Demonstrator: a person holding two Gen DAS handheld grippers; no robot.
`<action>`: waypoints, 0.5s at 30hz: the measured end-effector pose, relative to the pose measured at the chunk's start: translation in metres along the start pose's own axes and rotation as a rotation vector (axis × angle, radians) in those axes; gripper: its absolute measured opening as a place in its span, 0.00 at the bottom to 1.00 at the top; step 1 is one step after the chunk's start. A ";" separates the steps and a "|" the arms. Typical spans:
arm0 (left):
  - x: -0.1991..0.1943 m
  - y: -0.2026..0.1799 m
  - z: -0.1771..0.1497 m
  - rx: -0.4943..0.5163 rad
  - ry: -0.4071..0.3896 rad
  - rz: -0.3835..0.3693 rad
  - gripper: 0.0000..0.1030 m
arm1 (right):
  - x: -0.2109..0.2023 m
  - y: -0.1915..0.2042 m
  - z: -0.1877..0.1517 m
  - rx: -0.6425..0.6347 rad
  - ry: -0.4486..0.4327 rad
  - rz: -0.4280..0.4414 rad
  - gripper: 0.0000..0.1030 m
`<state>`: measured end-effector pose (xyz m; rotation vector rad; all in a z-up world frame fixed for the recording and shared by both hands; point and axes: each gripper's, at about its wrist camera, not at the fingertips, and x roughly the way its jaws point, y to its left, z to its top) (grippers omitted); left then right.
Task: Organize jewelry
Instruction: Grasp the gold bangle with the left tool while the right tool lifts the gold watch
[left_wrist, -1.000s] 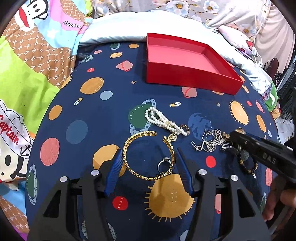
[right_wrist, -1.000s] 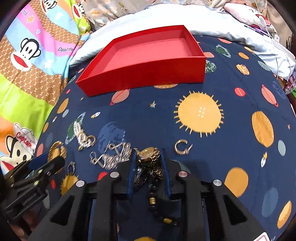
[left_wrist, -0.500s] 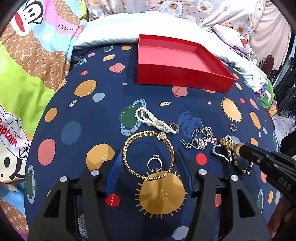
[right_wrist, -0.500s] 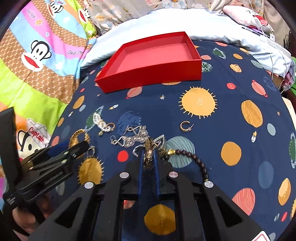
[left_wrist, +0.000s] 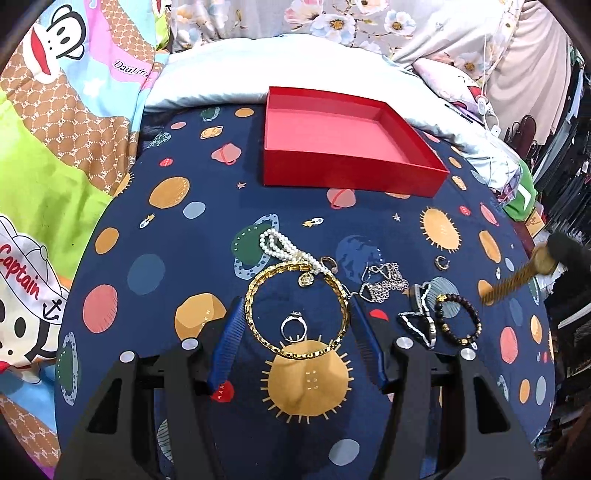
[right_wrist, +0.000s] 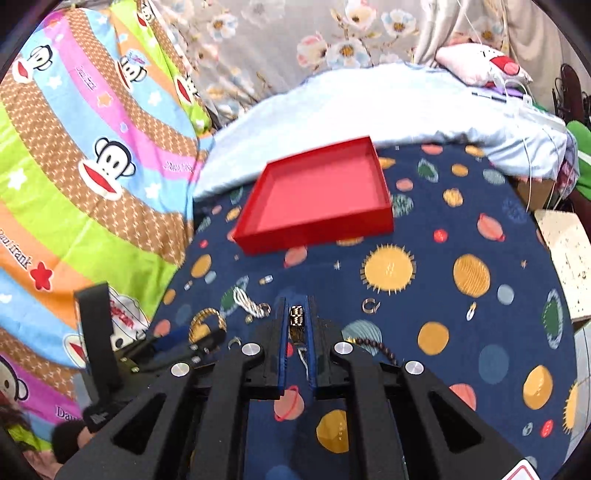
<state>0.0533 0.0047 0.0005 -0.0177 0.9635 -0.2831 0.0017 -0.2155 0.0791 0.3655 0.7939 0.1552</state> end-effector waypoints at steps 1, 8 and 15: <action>-0.002 -0.001 0.001 0.003 0.000 -0.006 0.54 | -0.002 0.001 0.002 0.000 -0.006 0.001 0.08; -0.016 -0.009 0.023 0.033 -0.012 -0.039 0.54 | -0.004 0.004 0.024 -0.019 -0.046 -0.013 0.07; -0.022 -0.016 0.076 0.039 -0.069 -0.075 0.54 | 0.016 0.003 0.065 -0.051 -0.089 -0.026 0.07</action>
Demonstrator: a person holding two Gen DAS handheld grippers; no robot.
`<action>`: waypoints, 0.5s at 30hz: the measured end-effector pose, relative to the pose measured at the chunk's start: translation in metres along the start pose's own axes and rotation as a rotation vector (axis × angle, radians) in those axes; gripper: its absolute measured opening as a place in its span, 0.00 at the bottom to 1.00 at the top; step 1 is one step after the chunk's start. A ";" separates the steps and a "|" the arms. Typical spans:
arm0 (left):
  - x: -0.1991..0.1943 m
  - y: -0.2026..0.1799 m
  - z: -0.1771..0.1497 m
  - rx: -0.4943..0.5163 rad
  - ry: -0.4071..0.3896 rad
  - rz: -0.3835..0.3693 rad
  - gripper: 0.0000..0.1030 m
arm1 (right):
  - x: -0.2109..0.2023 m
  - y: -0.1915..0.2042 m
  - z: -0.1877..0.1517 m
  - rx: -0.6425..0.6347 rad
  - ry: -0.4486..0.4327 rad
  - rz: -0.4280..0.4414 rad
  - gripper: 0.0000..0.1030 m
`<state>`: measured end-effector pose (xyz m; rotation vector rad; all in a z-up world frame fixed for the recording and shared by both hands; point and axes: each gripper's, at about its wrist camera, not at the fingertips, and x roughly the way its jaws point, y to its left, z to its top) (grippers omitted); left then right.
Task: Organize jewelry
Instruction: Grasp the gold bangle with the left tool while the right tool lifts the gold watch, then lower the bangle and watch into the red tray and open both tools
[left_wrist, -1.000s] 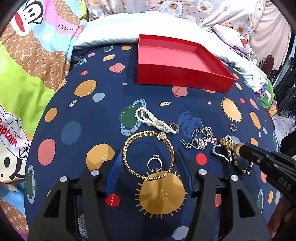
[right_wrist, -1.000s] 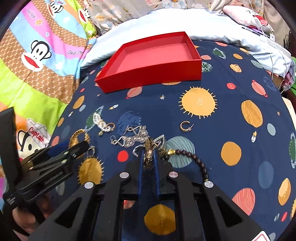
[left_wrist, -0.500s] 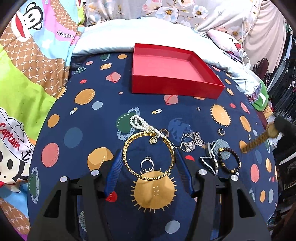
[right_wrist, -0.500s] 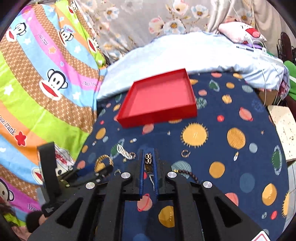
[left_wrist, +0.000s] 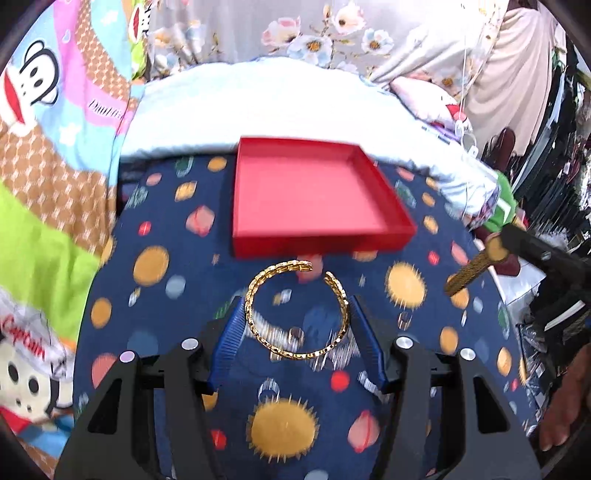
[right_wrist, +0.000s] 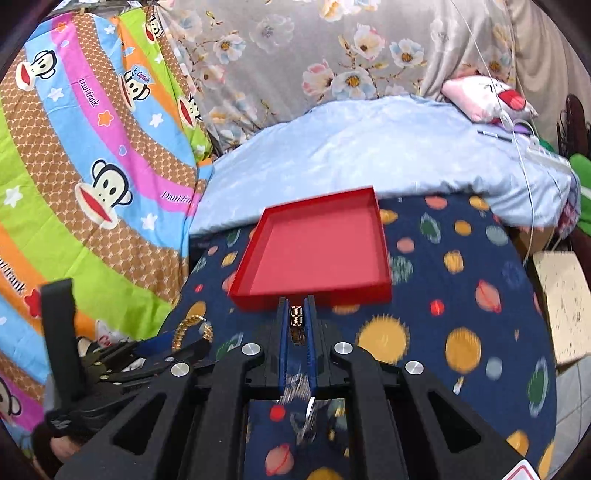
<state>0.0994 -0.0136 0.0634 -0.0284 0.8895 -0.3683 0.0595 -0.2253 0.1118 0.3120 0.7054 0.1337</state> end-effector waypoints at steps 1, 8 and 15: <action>0.002 -0.001 0.011 0.002 -0.015 -0.004 0.54 | 0.005 -0.001 0.007 -0.002 -0.003 0.001 0.07; 0.043 -0.003 0.081 0.042 -0.064 -0.006 0.54 | 0.072 -0.015 0.067 -0.004 0.011 -0.001 0.08; 0.116 -0.002 0.145 0.102 -0.061 -0.008 0.54 | 0.153 -0.031 0.118 0.009 0.050 0.003 0.08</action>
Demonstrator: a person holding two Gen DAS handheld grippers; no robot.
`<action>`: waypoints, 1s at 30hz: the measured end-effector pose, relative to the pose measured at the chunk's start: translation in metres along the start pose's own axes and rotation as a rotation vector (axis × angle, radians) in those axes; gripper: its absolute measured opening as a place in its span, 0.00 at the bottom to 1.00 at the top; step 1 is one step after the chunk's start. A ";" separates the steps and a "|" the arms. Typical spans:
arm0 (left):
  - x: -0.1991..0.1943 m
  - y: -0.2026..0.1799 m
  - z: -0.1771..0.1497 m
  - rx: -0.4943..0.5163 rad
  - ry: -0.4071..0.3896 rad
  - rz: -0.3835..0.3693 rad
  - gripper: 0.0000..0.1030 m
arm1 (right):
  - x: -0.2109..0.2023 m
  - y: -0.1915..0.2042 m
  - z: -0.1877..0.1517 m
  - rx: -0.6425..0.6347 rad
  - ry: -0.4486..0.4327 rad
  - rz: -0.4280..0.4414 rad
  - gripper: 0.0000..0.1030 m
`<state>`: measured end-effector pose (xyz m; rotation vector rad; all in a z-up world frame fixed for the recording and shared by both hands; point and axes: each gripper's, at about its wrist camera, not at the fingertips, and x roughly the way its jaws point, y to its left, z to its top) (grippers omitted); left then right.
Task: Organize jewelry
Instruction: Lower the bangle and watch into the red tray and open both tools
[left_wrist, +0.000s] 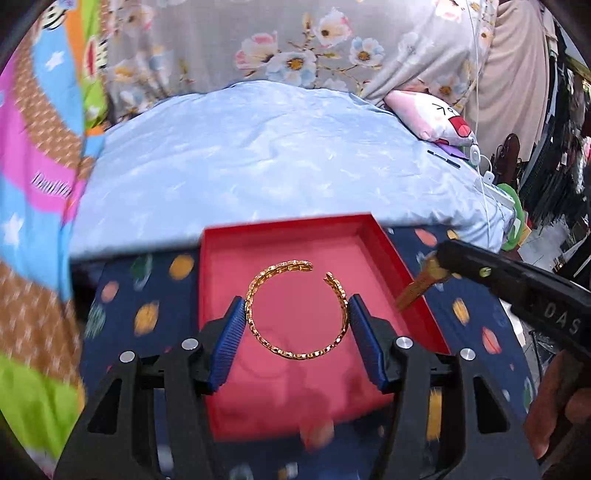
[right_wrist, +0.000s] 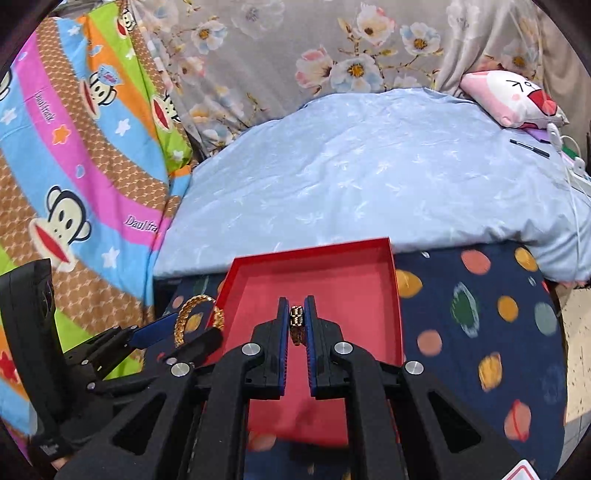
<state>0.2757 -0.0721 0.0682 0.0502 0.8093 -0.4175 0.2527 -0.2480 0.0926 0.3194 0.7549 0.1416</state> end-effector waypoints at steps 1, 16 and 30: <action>0.014 0.001 0.008 0.009 0.009 -0.002 0.54 | 0.014 -0.003 0.008 0.006 0.012 0.005 0.08; 0.127 0.024 0.032 -0.025 0.105 0.024 0.55 | 0.134 -0.036 0.028 0.010 0.129 -0.108 0.09; 0.034 0.032 0.009 -0.027 0.002 0.108 0.81 | -0.003 -0.023 -0.011 -0.040 -0.053 -0.177 0.42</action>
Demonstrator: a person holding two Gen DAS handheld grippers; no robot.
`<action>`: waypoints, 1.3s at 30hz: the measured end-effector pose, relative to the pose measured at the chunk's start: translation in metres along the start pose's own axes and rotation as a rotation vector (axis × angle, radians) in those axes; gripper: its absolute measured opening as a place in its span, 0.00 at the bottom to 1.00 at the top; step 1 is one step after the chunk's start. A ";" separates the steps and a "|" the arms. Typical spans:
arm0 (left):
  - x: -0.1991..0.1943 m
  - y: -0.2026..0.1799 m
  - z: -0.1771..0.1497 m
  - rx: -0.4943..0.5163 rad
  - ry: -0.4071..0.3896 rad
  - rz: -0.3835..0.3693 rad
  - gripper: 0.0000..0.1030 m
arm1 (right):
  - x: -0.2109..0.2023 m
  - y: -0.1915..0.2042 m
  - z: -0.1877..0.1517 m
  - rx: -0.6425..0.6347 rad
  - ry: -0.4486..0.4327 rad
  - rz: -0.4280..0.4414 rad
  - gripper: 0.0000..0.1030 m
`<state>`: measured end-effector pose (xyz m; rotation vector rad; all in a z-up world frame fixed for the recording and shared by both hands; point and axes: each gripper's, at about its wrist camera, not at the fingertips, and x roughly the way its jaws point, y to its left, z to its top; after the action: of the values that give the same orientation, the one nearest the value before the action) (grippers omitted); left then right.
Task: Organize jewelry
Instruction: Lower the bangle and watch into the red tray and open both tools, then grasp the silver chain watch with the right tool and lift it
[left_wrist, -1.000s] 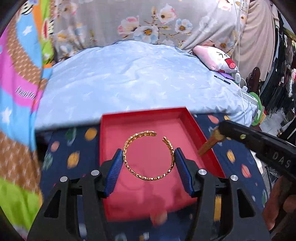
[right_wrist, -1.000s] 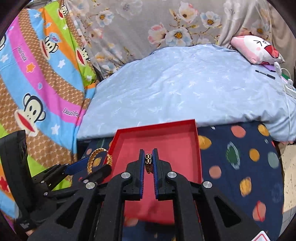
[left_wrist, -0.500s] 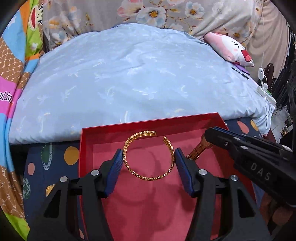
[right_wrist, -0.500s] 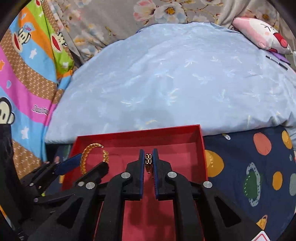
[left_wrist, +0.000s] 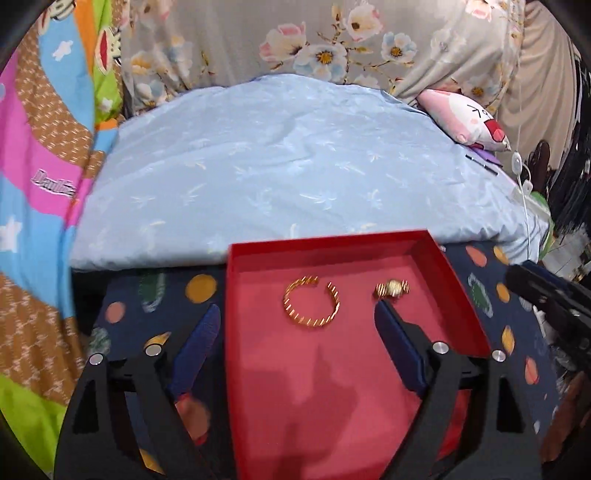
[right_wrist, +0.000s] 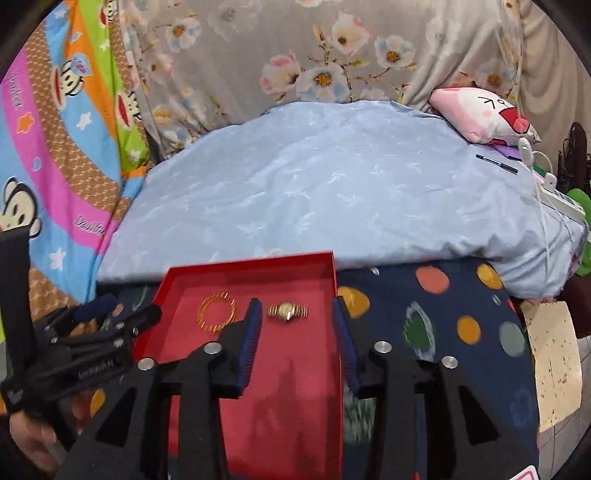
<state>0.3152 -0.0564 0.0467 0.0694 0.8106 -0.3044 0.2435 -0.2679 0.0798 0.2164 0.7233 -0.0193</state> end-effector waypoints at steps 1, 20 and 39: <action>-0.014 0.000 -0.010 0.015 -0.010 0.017 0.81 | -0.017 0.000 -0.013 -0.004 -0.001 0.000 0.43; -0.129 -0.006 -0.201 -0.013 0.140 0.037 0.81 | -0.121 0.016 -0.211 0.011 0.230 0.043 0.43; -0.137 0.030 -0.252 -0.137 0.226 0.071 0.81 | -0.087 0.068 -0.249 -0.068 0.319 0.110 0.40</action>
<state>0.0578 0.0496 -0.0293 0.0038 1.0487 -0.1748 0.0211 -0.1562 -0.0314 0.1954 1.0267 0.1471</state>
